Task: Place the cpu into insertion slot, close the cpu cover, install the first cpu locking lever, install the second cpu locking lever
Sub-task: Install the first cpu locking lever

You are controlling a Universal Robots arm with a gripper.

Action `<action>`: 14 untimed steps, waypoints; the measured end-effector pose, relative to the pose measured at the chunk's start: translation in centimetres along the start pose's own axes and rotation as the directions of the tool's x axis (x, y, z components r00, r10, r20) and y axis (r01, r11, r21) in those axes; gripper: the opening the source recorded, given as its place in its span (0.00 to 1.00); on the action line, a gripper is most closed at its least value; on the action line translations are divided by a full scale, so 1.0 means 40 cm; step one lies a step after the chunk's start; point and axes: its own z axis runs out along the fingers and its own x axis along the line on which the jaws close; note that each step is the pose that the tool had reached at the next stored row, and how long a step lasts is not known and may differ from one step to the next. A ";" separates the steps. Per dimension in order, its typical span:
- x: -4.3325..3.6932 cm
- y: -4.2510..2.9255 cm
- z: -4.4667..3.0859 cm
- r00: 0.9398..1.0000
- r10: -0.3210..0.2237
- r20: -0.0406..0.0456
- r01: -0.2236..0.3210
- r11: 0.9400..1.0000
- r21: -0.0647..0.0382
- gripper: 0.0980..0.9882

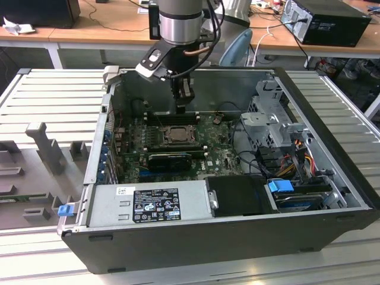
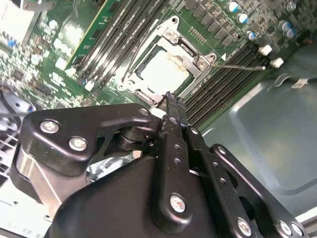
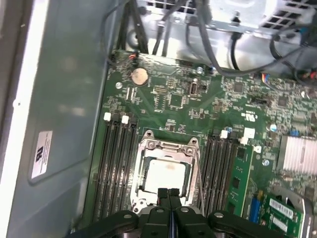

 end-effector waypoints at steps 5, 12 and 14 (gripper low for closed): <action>0.000 0.000 0.000 0.996 -0.085 -0.003 0.085 0.996 -0.002 0.01; 0.000 0.000 0.000 0.988 -0.153 -0.005 0.153 0.988 -0.003 0.01; 0.000 0.000 0.000 0.985 -0.170 -0.006 0.170 0.985 -0.004 0.01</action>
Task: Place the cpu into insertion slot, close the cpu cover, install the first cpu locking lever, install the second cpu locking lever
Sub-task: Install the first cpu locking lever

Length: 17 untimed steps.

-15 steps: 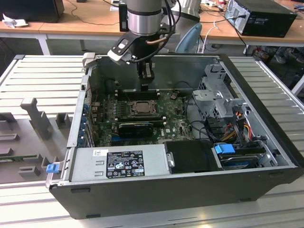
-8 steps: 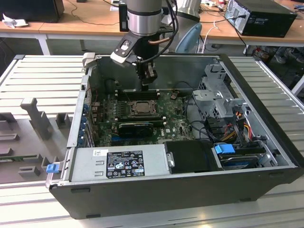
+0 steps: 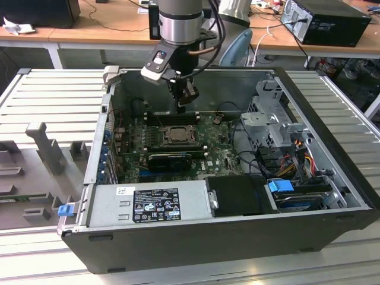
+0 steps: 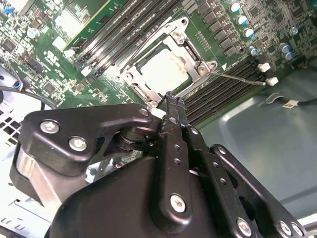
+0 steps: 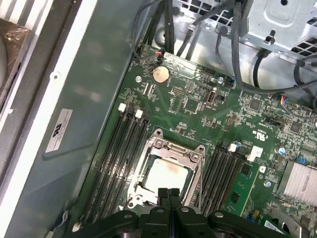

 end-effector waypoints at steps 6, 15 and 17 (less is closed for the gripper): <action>0.000 0.000 0.000 0.998 -0.065 -0.002 0.065 0.998 -0.001 0.01; 0.000 0.000 0.000 0.973 -0.231 -0.008 0.231 0.973 -0.005 0.01; 0.000 0.000 0.000 0.964 -0.265 -0.009 0.265 0.964 -0.006 0.01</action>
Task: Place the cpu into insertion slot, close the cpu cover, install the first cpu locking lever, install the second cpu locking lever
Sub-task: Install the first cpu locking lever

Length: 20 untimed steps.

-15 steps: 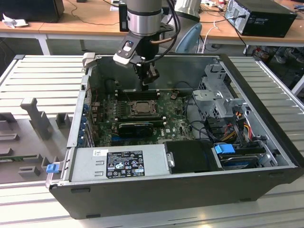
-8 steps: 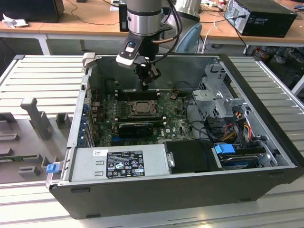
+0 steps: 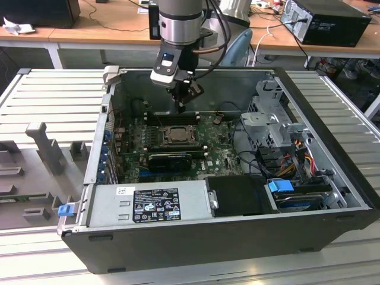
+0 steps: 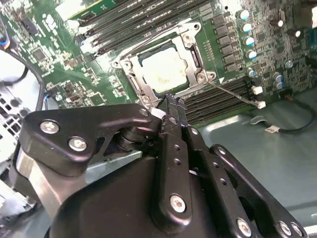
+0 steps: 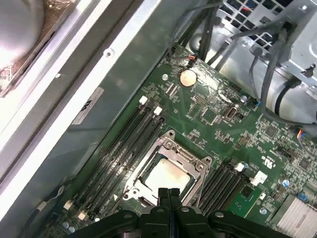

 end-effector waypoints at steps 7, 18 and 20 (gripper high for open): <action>0.000 0.000 0.000 0.986 -0.169 -0.006 0.169 0.986 -0.004 0.01; 0.000 0.000 0.000 0.951 -0.308 -0.010 0.308 0.951 -0.008 0.01; 0.000 0.000 0.000 0.941 -0.338 -0.011 0.337 0.941 -0.008 0.01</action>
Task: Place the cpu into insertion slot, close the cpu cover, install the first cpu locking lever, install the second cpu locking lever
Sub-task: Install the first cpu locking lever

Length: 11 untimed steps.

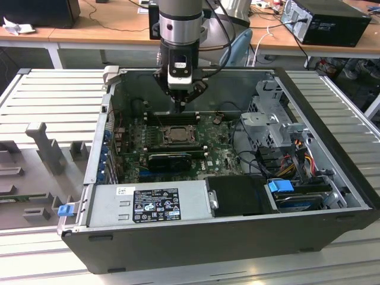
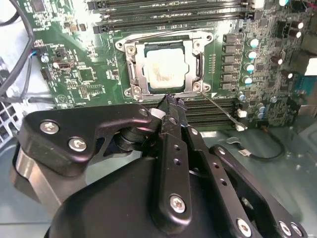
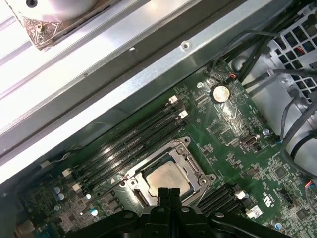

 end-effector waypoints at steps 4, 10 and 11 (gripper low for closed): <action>0.000 0.000 0.000 0.998 -0.061 -0.002 0.061 0.998 -0.001 0.01; 0.000 0.000 0.000 0.988 -0.153 -0.005 0.153 0.988 -0.003 0.01; 0.000 0.000 0.000 0.985 -0.173 -0.006 0.173 0.985 -0.004 0.01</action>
